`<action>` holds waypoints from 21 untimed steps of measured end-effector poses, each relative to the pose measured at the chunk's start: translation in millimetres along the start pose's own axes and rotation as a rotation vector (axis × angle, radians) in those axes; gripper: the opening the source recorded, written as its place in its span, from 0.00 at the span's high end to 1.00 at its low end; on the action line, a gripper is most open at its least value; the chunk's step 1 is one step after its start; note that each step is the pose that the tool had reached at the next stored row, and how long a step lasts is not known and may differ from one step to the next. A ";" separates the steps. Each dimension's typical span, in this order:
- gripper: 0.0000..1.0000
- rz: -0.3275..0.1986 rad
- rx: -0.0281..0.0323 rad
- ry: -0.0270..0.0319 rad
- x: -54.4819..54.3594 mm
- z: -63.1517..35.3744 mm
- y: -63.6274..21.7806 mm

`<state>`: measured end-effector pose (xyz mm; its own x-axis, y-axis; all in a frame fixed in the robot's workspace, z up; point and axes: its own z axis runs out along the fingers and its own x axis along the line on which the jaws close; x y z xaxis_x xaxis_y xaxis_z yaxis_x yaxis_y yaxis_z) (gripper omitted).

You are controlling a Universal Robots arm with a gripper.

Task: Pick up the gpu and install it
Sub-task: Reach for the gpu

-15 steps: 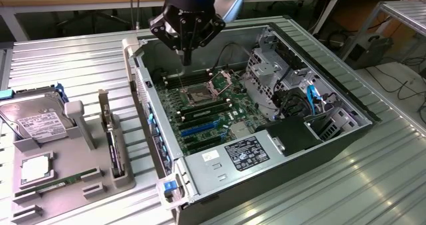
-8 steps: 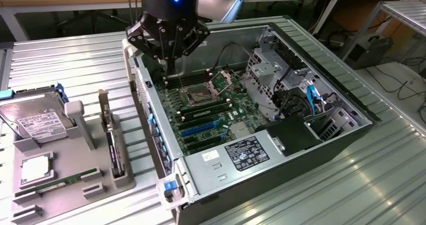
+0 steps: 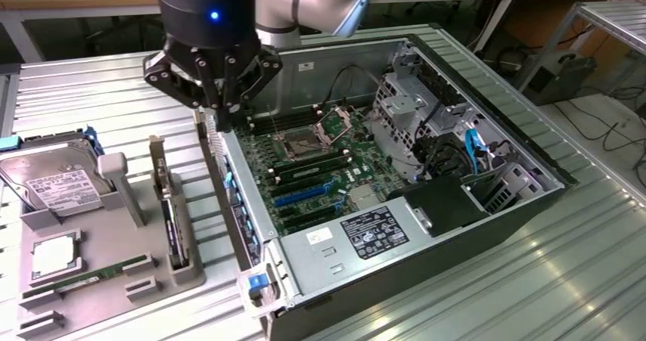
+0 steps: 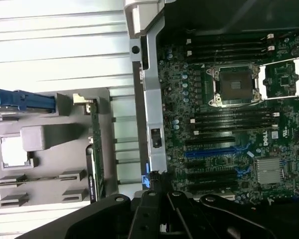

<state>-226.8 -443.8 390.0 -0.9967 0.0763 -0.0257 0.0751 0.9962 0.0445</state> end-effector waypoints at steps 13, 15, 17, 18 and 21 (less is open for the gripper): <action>0.89 0.000 0.0000 -0.0001 76.0 20.4 -14.2; 0.89 0.000 0.0001 0.0000 76.1 20.3 -14.2; 0.89 0.000 0.0001 0.0001 76.1 20.3 -14.2; 0.89 0.000 0.0001 0.0001 76.1 20.3 -14.3; 0.89 0.000 0.0001 0.0000 76.1 20.3 -14.2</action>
<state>-303.1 -451.4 367.1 -0.9968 0.0762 -0.0257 0.0750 0.9962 0.0444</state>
